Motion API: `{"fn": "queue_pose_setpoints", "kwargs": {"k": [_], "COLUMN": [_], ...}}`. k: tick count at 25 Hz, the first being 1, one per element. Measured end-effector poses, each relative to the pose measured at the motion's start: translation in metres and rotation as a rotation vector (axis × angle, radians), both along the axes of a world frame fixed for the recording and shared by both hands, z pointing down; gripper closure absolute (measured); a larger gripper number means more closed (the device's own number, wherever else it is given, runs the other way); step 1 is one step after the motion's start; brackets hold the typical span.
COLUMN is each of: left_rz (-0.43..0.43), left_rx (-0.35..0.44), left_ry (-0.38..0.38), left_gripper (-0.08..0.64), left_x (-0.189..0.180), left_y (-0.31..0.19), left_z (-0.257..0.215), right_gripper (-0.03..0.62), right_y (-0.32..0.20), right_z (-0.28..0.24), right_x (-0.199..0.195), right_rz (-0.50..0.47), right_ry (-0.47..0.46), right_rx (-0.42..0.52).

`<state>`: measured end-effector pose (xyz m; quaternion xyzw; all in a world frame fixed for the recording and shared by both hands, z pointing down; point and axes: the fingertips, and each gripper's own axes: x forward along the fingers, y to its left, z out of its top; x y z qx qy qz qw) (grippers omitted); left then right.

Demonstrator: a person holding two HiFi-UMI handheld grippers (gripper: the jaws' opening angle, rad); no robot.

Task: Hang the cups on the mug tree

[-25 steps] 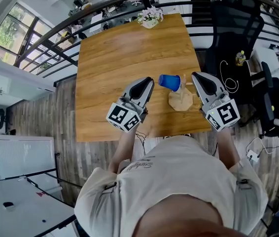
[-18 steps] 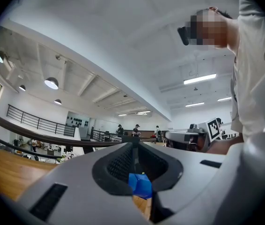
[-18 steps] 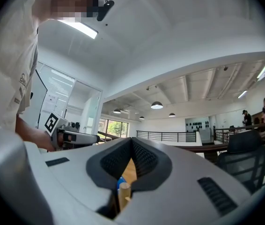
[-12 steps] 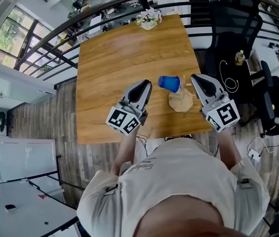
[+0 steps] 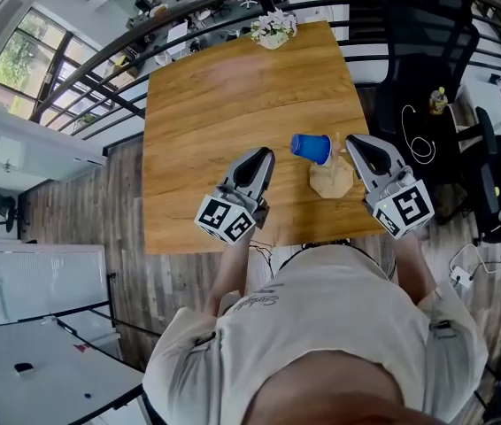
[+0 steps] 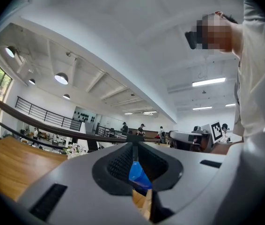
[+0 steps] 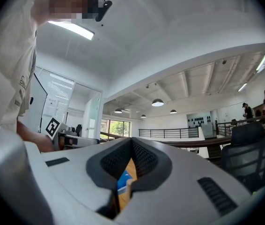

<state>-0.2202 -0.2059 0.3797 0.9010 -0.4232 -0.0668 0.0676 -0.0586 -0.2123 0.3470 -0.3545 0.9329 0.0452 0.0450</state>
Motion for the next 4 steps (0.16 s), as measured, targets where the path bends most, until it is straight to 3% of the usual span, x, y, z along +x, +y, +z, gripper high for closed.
{"fn": "queue_pose_setpoints", "kwargs": {"k": [4], "left_rz": [-0.014], "left_rx": [-0.029], "left_ry": [0.045], "left_gripper": [0.517], "left_x": [-0.0112], "left_y": [-0.0035], "left_z": [0.0115], "right_gripper": [0.597], "right_y": [0.0007], "right_z": [0.0095], "right_x": [-0.0077], "right_rz": [-0.017], "right_ry": [0.001], "right_rx": [-0.018]}}
